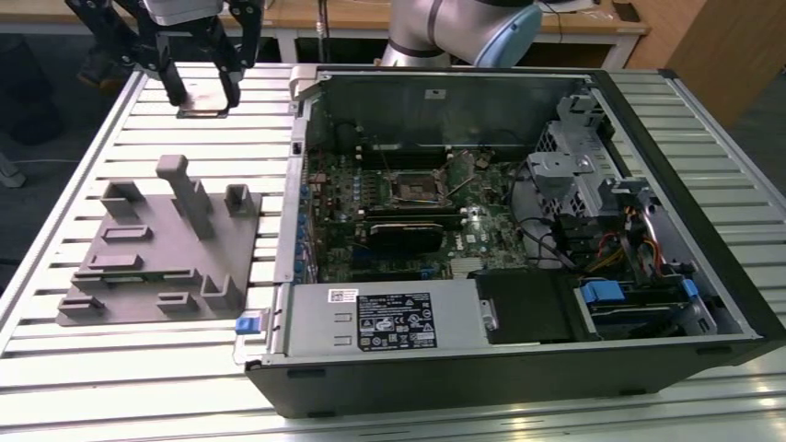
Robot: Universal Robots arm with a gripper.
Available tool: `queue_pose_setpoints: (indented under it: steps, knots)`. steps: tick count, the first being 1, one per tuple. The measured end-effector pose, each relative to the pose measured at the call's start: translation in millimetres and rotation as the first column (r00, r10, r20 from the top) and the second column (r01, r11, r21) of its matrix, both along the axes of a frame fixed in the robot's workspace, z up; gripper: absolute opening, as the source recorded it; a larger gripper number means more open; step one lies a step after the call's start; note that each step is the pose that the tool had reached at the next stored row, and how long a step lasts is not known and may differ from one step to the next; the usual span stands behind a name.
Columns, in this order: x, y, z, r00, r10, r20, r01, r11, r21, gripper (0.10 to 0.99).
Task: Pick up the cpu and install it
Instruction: 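Pick up the cpu and move it towards the insertion slot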
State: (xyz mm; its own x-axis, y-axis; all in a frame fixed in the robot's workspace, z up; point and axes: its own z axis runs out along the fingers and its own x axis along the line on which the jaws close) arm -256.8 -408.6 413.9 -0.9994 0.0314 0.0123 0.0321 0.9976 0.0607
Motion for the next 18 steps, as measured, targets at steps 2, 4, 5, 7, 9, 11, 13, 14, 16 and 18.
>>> queue_pose_setpoints:
  steps: [2,4,5,7,9,11,13,14,16,18]
  knots:
    - [3.4,0.0,0.0,1.0,0.0,0.0,0.0,1.0,0.0,0.537]
    - [6.7,0.1,0.0,1.0,0.0,-0.0001,0.0,1.0,0.0,0.537]
    - [8.4,0.1,0.0,1.0,0.0,-0.0001,0.0,1.0,0.0,0.537]
    - [12.2,0.1,0.0,1.0,0.0,-0.0001,0.0,1.0,0.0,0.537]
    - [16.2,0.2,0.0,1.0,0.0,0.0,0.0,1.0,0.0,0.537]
    - [20.1,0.2,0.0,1.0,0.0,0.0,0.0,1.0,0.0,0.537]
    - [23.8,0.2,0.0,1.0,0.0,0.0,0.0,1.0,0.0,0.537]
    - [26.1,0.3,0.0,1.0,0.0,0.0,0.0,1.0,0.0,0.537]
    - [30.9,0.3,0.0,1.0,0.0,-0.0001,0.0,1.0,0.0,0.537]
    - [35.4,0.4,0.0,1.0,0.0,-0.0001,0.0,1.0,0.0,0.537]
